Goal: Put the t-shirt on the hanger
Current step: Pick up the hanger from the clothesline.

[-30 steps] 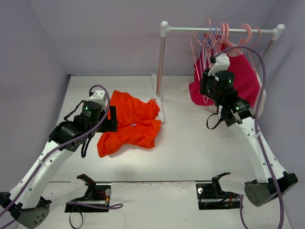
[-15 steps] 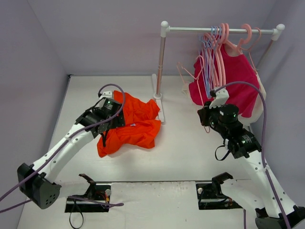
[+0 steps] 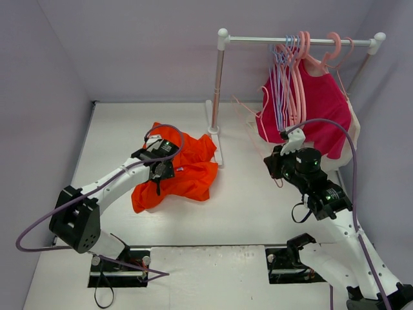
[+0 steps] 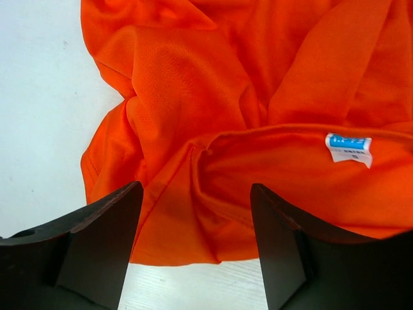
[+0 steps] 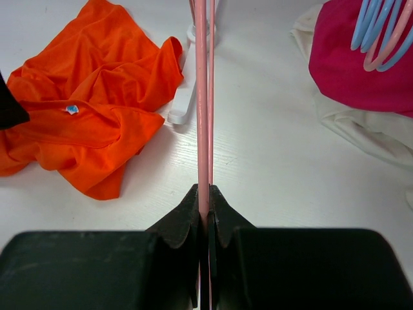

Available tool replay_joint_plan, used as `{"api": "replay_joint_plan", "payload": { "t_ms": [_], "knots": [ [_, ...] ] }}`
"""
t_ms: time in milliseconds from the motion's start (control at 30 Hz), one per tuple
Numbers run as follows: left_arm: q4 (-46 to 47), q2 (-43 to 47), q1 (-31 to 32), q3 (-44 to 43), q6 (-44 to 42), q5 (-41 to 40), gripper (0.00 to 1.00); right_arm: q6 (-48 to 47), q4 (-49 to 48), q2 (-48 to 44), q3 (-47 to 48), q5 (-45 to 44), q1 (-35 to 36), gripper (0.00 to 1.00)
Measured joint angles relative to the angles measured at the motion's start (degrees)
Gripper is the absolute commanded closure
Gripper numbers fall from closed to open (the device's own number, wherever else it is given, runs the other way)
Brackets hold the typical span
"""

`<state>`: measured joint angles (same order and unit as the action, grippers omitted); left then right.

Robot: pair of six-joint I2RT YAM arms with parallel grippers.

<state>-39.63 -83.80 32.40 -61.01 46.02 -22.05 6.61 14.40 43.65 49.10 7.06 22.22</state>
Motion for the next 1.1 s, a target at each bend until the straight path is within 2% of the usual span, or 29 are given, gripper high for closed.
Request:
{"api": "replay_joint_plan", "payload": {
  "t_ms": [600, 767, 800, 833, 867, 900, 1100],
  "knots": [
    [2.1, -6.69, -1.62, -0.37, -0.56, -2.25, 0.6, -1.1, 0.01, -1.66, -1.69, 3.18, 0.0, 1.0],
    [2.29, -7.41, -1.84, -0.39, -0.9, -1.93, 0.74, -1.39, 0.01, -1.41, -1.69, 3.46, 0.0, 1.0],
    [2.31, -7.56, -1.91, -0.4, -0.95, -1.78, 0.79, -1.48, 0.01, -1.41, -1.69, 3.51, 0.0, 1.0],
    [2.3, -7.73, -1.95, -0.42, -1.04, -1.67, 0.89, -1.63, 0.01, -1.41, -1.69, 3.55, 0.0, 1.0],
    [2.28, -7.86, -2.03, -0.51, -1.25, -1.5, 0.89, -1.83, 0.01, -1.41, -1.69, 3.62, 0.0, 1.0],
    [2.26, -7.94, -2.08, -0.62, -1.67, -1.37, 0.99, -2.06, 0.01, -1.41, -1.69, 3.79, 0.0, 1.0],
    [2.21, -7.54, -2.46, -3.29, -4.87, -1.97, 1.0, -3.84, 0.03, -1.39, -1.64, 7.45, 0.0, 1.0]
  ]
}}
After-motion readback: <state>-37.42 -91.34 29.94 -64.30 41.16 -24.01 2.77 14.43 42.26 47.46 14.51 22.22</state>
